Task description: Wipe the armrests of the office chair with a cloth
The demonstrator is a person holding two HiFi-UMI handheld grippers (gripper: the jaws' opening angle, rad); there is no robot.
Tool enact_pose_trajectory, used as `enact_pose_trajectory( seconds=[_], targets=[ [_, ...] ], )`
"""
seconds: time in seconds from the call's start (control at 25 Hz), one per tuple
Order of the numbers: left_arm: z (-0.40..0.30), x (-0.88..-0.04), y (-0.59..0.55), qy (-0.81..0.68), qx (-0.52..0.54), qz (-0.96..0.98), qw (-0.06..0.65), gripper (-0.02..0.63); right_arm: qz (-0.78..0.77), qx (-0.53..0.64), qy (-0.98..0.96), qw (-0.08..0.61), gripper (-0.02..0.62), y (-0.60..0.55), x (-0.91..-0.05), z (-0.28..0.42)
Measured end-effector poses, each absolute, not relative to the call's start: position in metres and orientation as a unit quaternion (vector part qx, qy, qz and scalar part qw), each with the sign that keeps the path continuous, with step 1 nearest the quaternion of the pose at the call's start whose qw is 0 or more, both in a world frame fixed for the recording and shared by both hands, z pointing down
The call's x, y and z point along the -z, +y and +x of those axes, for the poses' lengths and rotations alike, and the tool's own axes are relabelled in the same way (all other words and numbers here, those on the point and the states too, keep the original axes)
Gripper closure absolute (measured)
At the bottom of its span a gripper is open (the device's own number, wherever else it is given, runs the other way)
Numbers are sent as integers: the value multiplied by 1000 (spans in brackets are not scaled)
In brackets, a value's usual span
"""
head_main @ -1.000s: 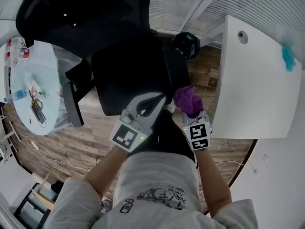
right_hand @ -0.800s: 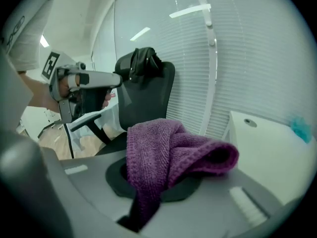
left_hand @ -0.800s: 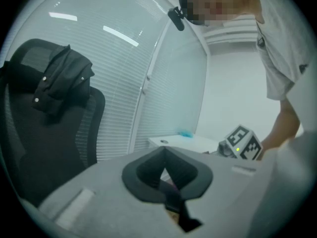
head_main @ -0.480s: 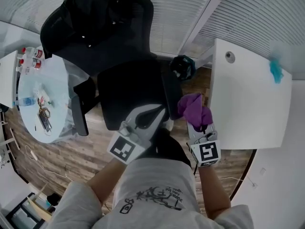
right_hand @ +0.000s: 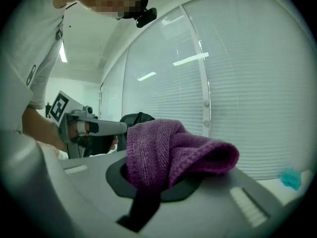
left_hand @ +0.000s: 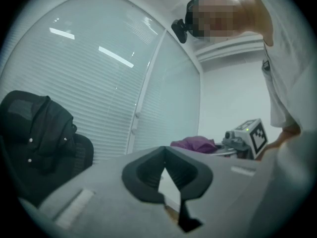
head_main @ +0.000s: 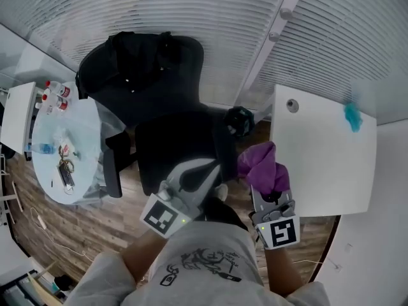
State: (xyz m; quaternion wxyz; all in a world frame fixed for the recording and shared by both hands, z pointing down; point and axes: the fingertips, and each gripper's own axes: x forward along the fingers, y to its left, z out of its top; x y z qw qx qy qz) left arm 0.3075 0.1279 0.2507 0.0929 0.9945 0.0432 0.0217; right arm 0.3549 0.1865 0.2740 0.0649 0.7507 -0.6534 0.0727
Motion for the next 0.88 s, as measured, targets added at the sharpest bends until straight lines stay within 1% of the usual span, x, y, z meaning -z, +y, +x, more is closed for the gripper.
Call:
enact_pose_trajectory(
  seconds=[0.2, 0.36, 0.6, 0.88],
  targets=[
    [304, -207, 141, 52, -4, 995, 83, 604, 756, -56, -650, 47, 554, 193, -221, 353],
    [300, -175, 148, 50, 15, 996, 73, 603, 752, -39, -656, 52, 554, 203, -194, 348],
    [293, -129, 159, 43, 37, 997, 52, 603, 756, -20, -653, 39, 554, 222, -146, 340],
    [292, -126, 165, 24, 35, 998, 42, 603, 750, -20, -661, 29, 554, 226, -142, 340]
  ],
)
